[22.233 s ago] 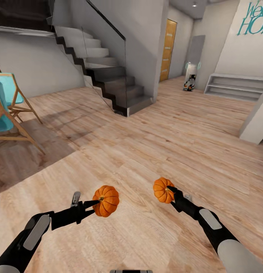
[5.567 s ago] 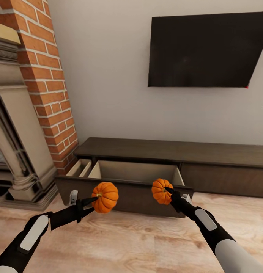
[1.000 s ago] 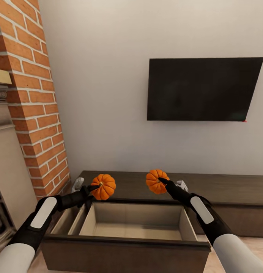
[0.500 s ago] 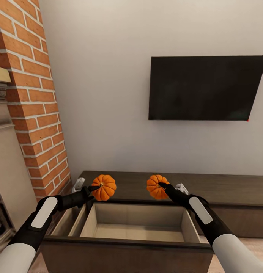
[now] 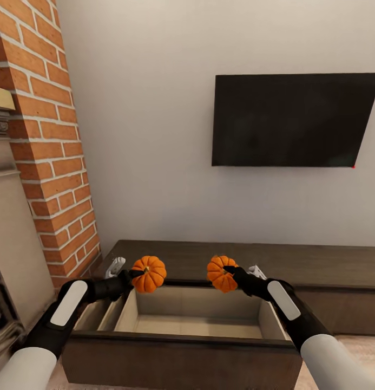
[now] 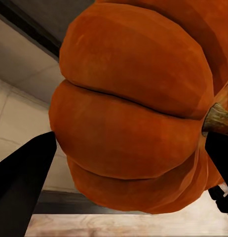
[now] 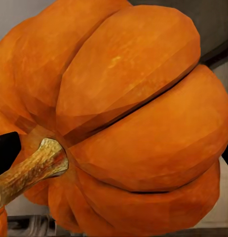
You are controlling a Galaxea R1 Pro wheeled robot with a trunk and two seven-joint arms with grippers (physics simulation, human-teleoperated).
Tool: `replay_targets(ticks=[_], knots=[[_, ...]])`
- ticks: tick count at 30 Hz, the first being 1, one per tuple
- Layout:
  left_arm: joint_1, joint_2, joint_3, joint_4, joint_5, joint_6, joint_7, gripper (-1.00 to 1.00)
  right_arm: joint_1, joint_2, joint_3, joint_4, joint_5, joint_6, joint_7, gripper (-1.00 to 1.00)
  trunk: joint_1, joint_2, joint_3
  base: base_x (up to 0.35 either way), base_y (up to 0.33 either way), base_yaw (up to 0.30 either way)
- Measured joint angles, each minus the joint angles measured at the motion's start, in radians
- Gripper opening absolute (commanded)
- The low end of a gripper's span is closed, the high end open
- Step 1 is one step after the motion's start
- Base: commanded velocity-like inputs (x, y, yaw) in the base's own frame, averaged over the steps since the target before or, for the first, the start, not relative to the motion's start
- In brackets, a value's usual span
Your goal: Place each of the two pumpkins and all three candles from the living room inside a cabinet in the living room (use any cabinet), then make sure every cabinet is closed, and position the cauldron so it is next to a table in the living room.
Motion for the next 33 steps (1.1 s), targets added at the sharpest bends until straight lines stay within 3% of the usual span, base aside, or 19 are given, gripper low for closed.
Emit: replay_targets(ticks=[3, 8, 15, 21, 29, 30, 33], knots=[[-0.001, -0.021, -0.001, 0.001, -0.044, 0.0, 0.023, -1.0, 0.0, 0.028, 0.004, 0.0, 0.0, 0.0, -0.036, -1.0, 0.012, -0.021, -0.009, 0.0, 0.0, 0.0], [-0.002, -0.05, -0.001, 0.0, -0.065, -0.002, 0.041, -1.0, 0.0, 0.047, 0.006, 0.0, 0.004, -0.001, -0.063, -1.0, 0.031, -0.056, -0.025, 0.0, 0.0, 0.0], [-0.003, -0.054, -0.003, 0.002, -0.071, -0.005, 0.043, -1.0, 0.0, 0.061, 0.048, -0.005, 0.003, -0.002, -0.069, -1.0, 0.046, -0.084, -0.038, 0.0, 0.0, 0.0], [-0.003, -0.051, -0.003, 0.001, -0.073, -0.005, 0.044, -1.0, 0.0, 0.064, 0.053, -0.006, 0.006, -0.004, -0.07, -1.0, 0.046, -0.084, -0.037, 0.0, 0.0, 0.0], [-0.002, -0.051, -0.003, 0.001, -0.076, -0.006, 0.045, -1.0, 0.0, 0.064, 0.054, -0.006, 0.008, -0.008, -0.068, -1.0, 0.077, -0.14, -0.063, 0.0, 0.0, 0.0], [-0.002, -0.051, -0.003, 0.002, -0.08, -0.006, 0.045, -1.0, 0.0, 0.064, 0.055, -0.006, 0.007, -0.008, -0.069, -1.0, 0.08, -0.147, -0.066, 0.0, 0.0, 0.0], [-0.003, -0.054, -0.001, 0.002, -0.14, -0.007, 0.045, -1.0, 0.0, 0.064, 0.055, -0.005, 0.007, -0.01, -0.069, -1.0, 0.092, -0.168, -0.075, 0.0, 0.0, 0.0]])
